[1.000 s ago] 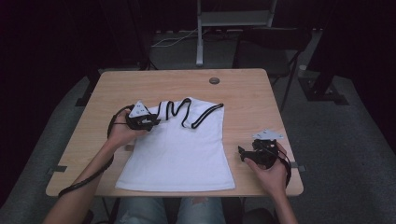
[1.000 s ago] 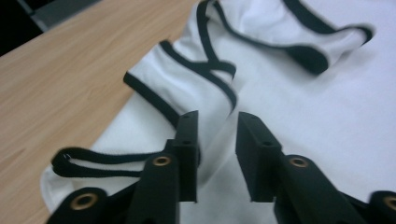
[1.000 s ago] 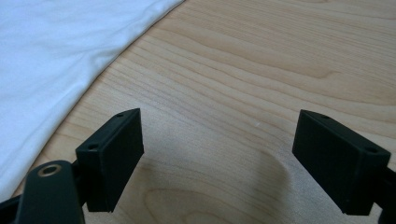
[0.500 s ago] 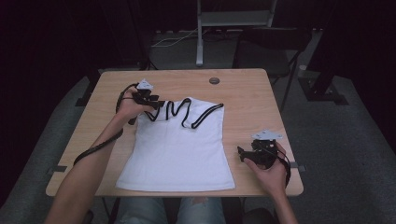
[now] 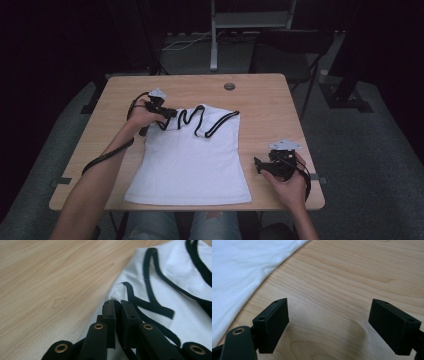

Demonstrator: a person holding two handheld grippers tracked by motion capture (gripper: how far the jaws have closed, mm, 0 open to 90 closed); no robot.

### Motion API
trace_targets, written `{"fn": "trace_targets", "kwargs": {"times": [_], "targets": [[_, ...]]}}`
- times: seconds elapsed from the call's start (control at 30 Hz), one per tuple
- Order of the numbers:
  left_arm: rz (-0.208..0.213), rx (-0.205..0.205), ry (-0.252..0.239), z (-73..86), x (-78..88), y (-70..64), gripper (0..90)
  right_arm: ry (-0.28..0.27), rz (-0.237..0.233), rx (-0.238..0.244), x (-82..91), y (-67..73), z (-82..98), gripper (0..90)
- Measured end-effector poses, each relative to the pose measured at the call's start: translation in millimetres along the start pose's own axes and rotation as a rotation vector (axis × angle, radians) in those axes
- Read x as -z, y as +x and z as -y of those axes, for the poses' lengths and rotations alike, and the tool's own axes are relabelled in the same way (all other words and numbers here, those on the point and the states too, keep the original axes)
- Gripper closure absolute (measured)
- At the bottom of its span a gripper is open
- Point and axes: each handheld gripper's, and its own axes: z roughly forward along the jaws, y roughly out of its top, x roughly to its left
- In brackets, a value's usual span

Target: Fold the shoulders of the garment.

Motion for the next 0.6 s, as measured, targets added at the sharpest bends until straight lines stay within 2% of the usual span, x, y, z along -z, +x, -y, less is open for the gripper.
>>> {"fn": "trace_targets", "kwargs": {"times": [0.07,0.23,0.3,0.4,0.5,0.6], "targets": [[-0.002,-0.012,-0.012,-0.3,4.4,-2.7,84.5,-0.003,0.001,0.000,0.1,-0.2,0.1,15.9],[-0.012,-0.041,-0.081,4.3,23.4,-14.6,84.7,-0.004,0.000,0.000,0.1,-0.1,0.1,15.9],[-0.010,-0.048,-0.114,8.6,32.4,-21.3,84.7,-0.001,0.000,-0.001,0.1,0.0,0.0,15.9],[-0.003,-0.081,-0.144,17.5,45.4,-35.5,84.4,-0.003,0.004,0.003,0.1,0.6,0.1,15.9],[0.012,-0.110,-0.157,29.2,56.5,-49.7,83.4,0.002,0.005,0.008,-0.3,1.0,-0.1,15.9],[0.029,-0.154,-0.134,43.1,63.7,-63.8,81.8,0.005,0.004,0.009,-0.5,1.2,-0.3,15.9]]}}
